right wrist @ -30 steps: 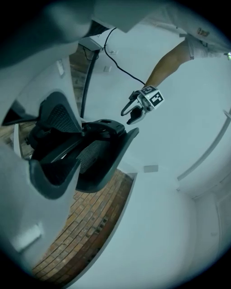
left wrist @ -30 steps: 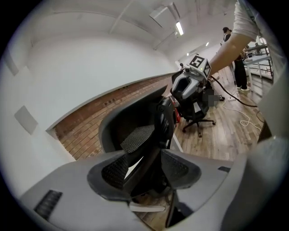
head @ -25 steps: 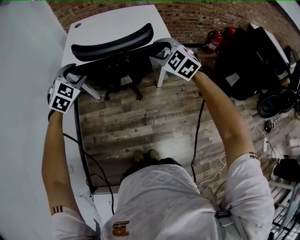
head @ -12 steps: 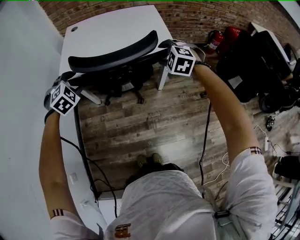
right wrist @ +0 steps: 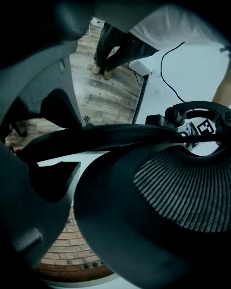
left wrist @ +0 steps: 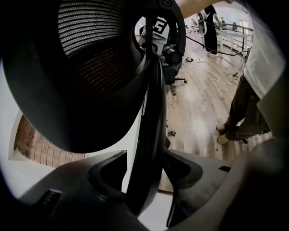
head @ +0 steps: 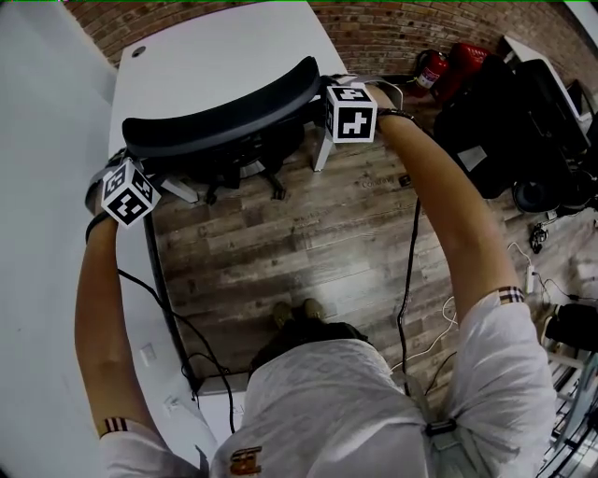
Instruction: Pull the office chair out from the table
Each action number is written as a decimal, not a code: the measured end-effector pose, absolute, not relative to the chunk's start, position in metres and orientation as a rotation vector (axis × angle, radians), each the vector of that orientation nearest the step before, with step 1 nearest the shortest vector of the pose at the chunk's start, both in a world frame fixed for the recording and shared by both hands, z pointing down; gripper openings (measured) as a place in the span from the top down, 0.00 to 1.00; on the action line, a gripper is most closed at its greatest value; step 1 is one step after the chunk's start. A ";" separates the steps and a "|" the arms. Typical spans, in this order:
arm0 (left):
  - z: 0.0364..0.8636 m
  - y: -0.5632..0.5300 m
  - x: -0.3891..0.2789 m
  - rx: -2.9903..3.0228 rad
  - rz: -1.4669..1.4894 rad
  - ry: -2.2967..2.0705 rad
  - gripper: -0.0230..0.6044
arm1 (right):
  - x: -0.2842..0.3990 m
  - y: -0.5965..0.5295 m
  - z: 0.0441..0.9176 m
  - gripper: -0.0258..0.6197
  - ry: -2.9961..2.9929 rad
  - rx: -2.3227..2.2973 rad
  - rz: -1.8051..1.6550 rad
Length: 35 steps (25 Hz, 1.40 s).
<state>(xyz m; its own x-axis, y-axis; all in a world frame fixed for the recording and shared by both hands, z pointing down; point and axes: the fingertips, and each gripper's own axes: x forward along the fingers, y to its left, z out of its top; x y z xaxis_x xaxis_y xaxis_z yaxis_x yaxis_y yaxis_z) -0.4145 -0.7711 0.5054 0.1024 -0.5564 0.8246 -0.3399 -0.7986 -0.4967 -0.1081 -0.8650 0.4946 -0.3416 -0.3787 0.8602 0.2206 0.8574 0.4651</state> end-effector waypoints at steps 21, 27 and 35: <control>0.523 -0.761 -0.422 -2.100 -1.836 0.771 0.84 | -0.117 -0.855 0.523 0.84 -1.736 0.088 -0.758; 0.521 -0.738 -0.427 -2.085 -1.848 0.756 0.84 | -0.121 -0.826 0.523 0.84 -1.747 0.096 -0.759; 0.519 -0.702 -0.424 -2.082 -1.842 0.742 0.84 | -0.117 -0.787 0.523 0.84 -1.743 0.110 -0.746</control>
<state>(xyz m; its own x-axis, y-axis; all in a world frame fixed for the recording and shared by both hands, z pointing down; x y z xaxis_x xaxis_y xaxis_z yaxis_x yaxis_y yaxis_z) -0.4236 -0.7023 0.5189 0.0636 -0.5343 0.8429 -0.1993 -0.8344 -0.5138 -0.1174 -0.7869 0.5230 -0.3180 -0.4421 0.8387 0.3018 0.7914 0.5316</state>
